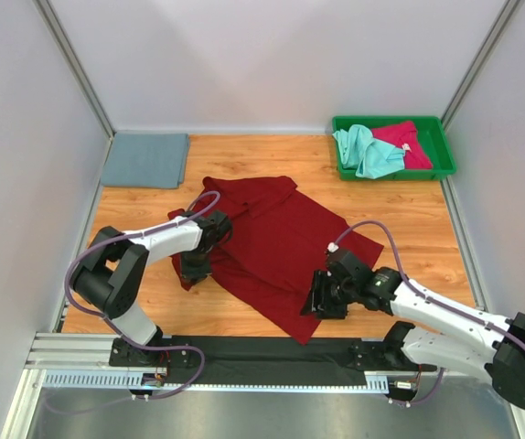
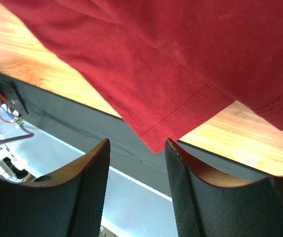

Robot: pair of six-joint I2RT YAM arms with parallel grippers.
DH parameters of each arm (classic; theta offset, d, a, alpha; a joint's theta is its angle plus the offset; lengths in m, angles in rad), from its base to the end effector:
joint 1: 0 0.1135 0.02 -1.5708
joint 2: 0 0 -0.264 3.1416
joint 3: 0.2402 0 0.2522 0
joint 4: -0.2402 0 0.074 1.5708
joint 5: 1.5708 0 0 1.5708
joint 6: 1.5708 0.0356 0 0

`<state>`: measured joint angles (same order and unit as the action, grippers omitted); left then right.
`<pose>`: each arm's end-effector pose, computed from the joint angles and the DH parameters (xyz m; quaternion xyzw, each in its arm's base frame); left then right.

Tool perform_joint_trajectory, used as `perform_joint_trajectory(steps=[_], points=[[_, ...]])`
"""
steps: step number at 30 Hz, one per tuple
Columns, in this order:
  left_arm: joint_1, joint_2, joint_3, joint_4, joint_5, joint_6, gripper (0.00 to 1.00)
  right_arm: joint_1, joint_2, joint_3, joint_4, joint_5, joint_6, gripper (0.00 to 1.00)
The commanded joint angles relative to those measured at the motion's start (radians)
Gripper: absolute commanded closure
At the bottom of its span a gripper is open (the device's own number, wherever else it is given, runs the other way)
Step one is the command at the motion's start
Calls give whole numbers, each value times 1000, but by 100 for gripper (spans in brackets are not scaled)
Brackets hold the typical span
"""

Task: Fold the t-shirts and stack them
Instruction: Flatten the tshirt out

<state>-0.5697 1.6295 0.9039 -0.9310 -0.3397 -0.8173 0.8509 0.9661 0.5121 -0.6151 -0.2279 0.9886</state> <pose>0.2164 -0.1245 0.1522 -0.1144 0.9781 0.1569 0.0754 0.1051 0.1321 0.1819 0.0381 0.9621 0.2629 0.0618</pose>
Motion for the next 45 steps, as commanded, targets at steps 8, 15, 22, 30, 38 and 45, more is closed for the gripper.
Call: perform_joint_trajectory(steps=[8,15,22,30,38,45], points=[[-6,-69,27,0,17,46,100,27,111,-57,80,102,160,54],[-18,-292,59,-84,128,58,100,-24,249,-8,75,226,173,63],[-21,-482,3,-101,313,37,100,-254,484,163,32,331,10,62],[-21,-579,-51,63,530,15,100,-423,654,477,-185,384,-304,60],[-21,-444,-128,219,648,7,100,-440,409,344,-273,300,-326,43],[-74,-235,-36,202,605,15,100,-495,319,316,-301,225,-392,31]])
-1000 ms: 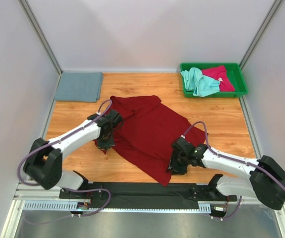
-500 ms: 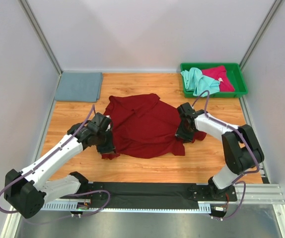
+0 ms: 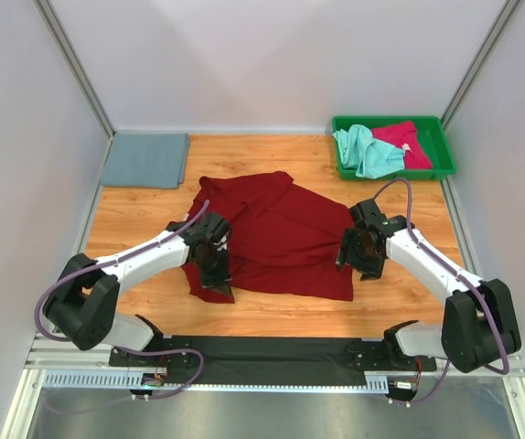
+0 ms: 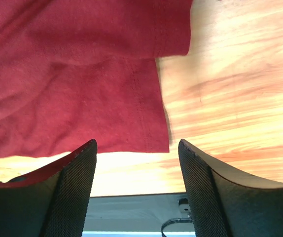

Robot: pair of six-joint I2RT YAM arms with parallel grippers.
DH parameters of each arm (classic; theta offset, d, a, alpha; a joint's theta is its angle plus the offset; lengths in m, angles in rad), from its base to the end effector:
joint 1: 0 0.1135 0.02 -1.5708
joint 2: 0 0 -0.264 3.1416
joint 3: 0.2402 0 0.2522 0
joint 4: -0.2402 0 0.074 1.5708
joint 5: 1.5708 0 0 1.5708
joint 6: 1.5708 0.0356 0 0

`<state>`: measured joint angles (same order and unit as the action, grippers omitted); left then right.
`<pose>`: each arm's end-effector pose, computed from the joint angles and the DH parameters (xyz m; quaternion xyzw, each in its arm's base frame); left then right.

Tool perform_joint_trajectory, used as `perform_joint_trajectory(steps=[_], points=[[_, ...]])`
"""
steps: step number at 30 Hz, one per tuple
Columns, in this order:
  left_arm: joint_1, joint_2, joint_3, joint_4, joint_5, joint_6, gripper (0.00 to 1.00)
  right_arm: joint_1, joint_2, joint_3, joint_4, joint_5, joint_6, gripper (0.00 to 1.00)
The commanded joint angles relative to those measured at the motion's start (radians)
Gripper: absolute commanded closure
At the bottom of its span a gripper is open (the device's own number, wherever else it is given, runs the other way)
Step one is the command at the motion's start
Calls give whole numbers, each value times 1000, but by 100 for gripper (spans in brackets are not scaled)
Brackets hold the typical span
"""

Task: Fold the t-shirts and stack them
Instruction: Flatten the tshirt out

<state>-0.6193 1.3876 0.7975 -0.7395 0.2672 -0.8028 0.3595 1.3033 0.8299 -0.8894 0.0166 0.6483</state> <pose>0.1857 -0.1439 0.1814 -0.0742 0.9812 -0.1780 0.0040 0.2045 0.0762 0.2026 0.1440 0.9841 0.0429 0.0949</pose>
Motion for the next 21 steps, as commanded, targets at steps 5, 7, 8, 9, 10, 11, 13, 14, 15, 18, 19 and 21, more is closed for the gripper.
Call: perform_joint_trajectory(steps=[5,7,8,9,10,11,13,14,15,18,19,21], points=[[-71,1,109,-78,-85,-21,60,-7,-24,-34,-11,-67,-33,30],[-82,4,114,-92,-103,-38,52,-7,-26,-54,7,-81,-16,30],[-92,8,123,-96,-111,-41,50,-8,-22,-57,10,-83,-16,30],[-102,22,129,-112,-127,-45,47,-8,-18,-58,9,-84,-13,30],[-108,33,138,-118,-135,-49,46,-10,-15,-60,9,-86,-12,30],[-129,62,160,-135,-155,-49,44,-7,-13,-58,7,-87,-12,30],[-149,103,210,-164,-181,-52,43,-7,-12,-57,4,-76,-1,30],[-181,144,229,-202,-230,-56,40,-8,-12,-57,4,-75,-1,30],[-192,169,247,-224,-258,-82,40,-8,-10,-57,4,-73,1,30],[-226,266,340,-282,-327,-107,46,-10,-9,-58,3,-67,-1,30],[-237,289,359,-294,-360,-108,47,-11,-9,-60,4,-66,-1,30],[-267,344,393,-333,-405,-117,47,-17,-13,-64,3,-63,-7,30]])
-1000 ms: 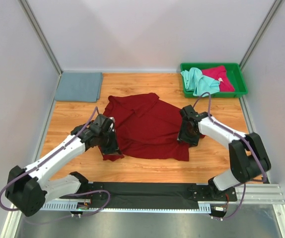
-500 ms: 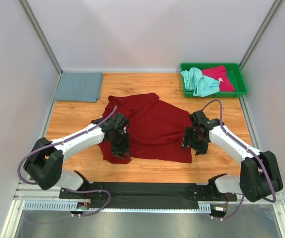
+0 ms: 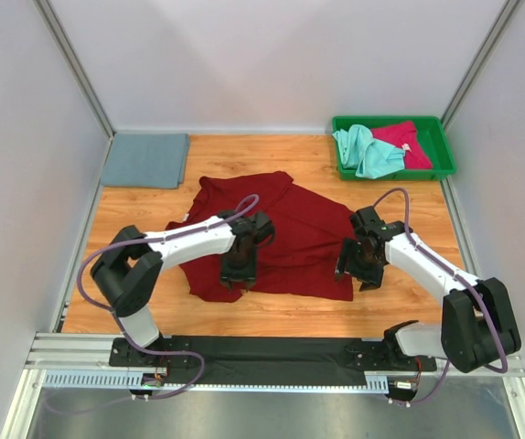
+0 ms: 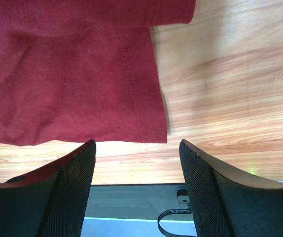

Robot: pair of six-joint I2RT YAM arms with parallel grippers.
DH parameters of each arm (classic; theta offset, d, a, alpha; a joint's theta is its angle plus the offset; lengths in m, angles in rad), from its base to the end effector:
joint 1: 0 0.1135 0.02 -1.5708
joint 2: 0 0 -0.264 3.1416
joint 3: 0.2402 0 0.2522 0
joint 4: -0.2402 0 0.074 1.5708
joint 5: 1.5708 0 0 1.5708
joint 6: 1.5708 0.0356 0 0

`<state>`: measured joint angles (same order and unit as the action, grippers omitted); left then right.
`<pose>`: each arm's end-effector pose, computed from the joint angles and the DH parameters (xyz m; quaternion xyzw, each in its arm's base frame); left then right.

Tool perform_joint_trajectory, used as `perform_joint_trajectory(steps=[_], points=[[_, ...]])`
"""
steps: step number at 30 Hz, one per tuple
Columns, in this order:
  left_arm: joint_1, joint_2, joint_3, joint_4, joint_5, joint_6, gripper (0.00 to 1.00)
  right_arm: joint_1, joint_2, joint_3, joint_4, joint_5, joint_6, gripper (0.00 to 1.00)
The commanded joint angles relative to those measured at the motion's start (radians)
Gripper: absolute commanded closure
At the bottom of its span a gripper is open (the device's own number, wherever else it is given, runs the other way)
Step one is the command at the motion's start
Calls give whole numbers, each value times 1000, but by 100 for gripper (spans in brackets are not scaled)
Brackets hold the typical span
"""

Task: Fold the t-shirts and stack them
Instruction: Flatten the tshirt out

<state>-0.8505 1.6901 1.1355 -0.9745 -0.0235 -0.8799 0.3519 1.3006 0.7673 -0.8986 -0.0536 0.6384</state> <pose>0.1958 -0.2218 0.1881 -0.0149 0.9996 -0.0083 0.0225 0.1929 0.0728 0.1866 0.1405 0.9873 0.0565 0.0483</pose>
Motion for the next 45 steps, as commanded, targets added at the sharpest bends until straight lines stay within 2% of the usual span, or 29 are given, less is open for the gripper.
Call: perform_joint_trajectory(steps=[1,3,10,13,20,22,25,28,29,32,35,39,41,45], points=[[-44,58,81,-116,-136,-53,47,-14,-14,-3,10,8,-2,30],[-51,106,105,-164,-170,-88,47,-25,-20,-10,12,5,-3,30],[-56,177,158,-167,-182,-134,47,-44,-40,-28,23,-14,-19,30],[-59,194,135,-187,-190,-178,47,-48,-50,-31,26,-20,-23,30],[-61,218,84,-122,-139,-197,51,-53,-67,-45,27,-34,-3,30],[-64,220,55,-90,-127,-197,55,-54,-75,-54,29,-35,13,30],[-61,227,23,-63,-121,-195,69,-57,-77,-83,46,-54,49,30],[-62,221,-2,-37,-119,-186,87,-62,-66,-108,78,-75,102,33],[-61,217,-5,-36,-122,-183,99,-65,-64,-126,85,-75,119,34],[-62,168,-6,-47,-136,-169,100,-73,-75,-151,125,-68,194,38],[-61,79,4,-76,-162,-125,100,-73,-99,-168,156,-55,274,48],[-61,-35,29,-102,-181,-87,100,-73,-97,-163,149,-22,310,56],[-61,-104,35,-96,-178,-79,100,-73,-87,-158,113,-2,308,56],[-62,-185,75,-110,-193,-71,100,-71,-98,-166,84,-2,307,49]])
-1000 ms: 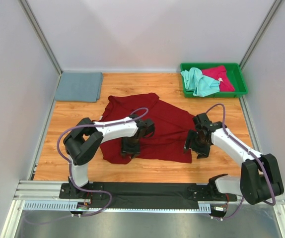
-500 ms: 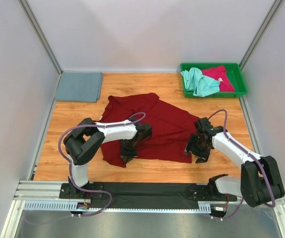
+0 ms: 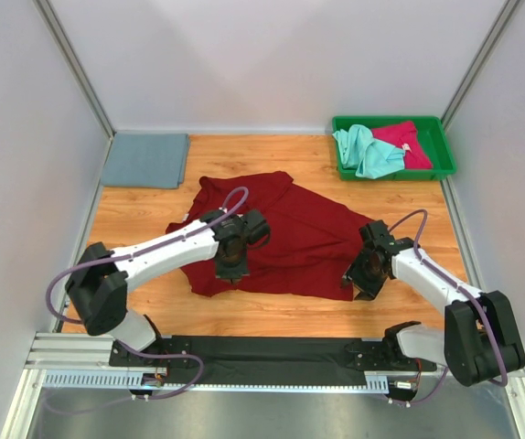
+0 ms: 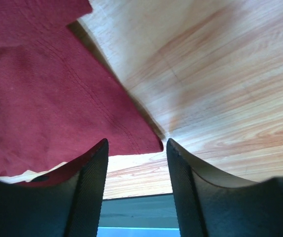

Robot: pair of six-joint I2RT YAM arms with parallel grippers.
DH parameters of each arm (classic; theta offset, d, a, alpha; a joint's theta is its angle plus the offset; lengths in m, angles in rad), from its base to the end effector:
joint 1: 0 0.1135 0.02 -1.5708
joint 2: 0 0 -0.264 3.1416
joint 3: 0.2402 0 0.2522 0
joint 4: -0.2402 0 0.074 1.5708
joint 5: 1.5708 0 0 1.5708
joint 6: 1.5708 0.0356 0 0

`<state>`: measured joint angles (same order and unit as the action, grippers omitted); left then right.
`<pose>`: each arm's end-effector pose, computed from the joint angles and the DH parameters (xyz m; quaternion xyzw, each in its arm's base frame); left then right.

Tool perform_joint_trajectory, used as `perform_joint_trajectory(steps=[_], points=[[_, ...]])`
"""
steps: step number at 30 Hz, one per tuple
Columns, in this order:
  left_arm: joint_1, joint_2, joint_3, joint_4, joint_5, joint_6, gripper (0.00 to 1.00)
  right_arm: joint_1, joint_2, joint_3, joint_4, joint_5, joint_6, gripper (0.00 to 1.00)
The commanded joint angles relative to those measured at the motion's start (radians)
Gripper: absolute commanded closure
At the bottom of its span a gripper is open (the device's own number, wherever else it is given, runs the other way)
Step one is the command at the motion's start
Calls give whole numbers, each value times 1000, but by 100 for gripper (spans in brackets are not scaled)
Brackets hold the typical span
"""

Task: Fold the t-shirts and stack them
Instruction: Flatten the tshirt out

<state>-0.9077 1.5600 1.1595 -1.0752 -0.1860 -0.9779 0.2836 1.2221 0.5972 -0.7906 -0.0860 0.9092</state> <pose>0.1754 -0.2138 0.2287 -0.0393 0.9938 0.0162 0.1029 0.1724 0.0534 0.1588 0.3033 0.9488 0.0790 0.0401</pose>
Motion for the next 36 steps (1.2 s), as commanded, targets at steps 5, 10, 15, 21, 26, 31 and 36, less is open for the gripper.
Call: perform_joint_trajectory(steps=[5,10,15,21,26,31,36], points=[[-3,-101,88,-34,-43,31,100,15,-12,16,-48,49,54,46],[-2,-126,123,-58,-62,24,100,26,8,3,-9,45,112,47],[9,-153,175,-100,-93,28,100,38,70,-8,10,63,158,49],[44,-205,209,-138,-115,30,100,37,145,-28,70,84,186,57],[81,-265,236,-173,-138,38,100,39,146,-65,146,140,183,66],[145,-339,301,-232,-211,80,100,37,68,-25,108,207,139,100],[191,-376,436,-220,-294,195,100,39,5,240,25,213,4,100]])
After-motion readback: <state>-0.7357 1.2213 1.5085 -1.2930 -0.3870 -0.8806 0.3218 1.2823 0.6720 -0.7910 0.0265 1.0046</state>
